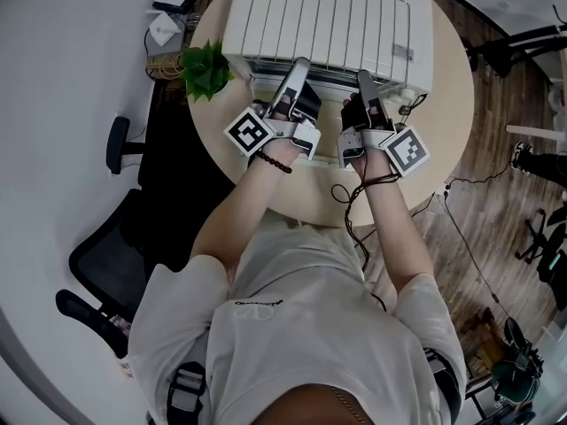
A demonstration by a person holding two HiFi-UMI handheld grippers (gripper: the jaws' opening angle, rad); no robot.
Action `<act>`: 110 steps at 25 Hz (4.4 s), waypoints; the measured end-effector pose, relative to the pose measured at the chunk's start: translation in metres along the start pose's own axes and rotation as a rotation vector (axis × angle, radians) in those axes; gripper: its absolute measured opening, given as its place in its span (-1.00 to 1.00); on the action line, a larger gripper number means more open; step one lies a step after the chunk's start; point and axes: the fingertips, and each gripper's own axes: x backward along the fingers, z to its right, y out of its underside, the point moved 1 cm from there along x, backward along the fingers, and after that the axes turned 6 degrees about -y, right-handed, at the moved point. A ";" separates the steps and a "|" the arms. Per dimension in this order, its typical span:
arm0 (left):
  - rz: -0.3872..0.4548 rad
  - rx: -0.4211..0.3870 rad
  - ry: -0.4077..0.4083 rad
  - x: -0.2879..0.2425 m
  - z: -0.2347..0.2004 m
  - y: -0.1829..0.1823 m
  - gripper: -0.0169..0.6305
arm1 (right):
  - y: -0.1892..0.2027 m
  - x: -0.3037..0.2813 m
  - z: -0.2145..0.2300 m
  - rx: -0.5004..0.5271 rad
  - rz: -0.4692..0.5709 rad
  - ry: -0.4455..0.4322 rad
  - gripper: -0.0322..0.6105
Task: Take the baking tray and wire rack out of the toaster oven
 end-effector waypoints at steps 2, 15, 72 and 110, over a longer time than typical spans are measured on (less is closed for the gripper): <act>0.017 0.007 -0.005 0.002 -0.001 -0.001 -0.88 | 0.003 0.002 0.003 -0.020 -0.001 -0.001 -0.62; -0.022 -0.024 -0.034 0.013 0.005 0.008 0.12 | 0.009 0.008 0.005 -0.029 -0.005 -0.016 -0.45; 0.059 0.018 -0.271 0.008 -0.199 -0.010 -0.39 | 0.036 -0.031 0.197 -0.103 0.033 0.186 -0.36; 0.145 0.148 -0.273 0.049 -0.186 0.003 -0.94 | 0.052 0.007 0.194 -0.204 0.102 0.210 -0.68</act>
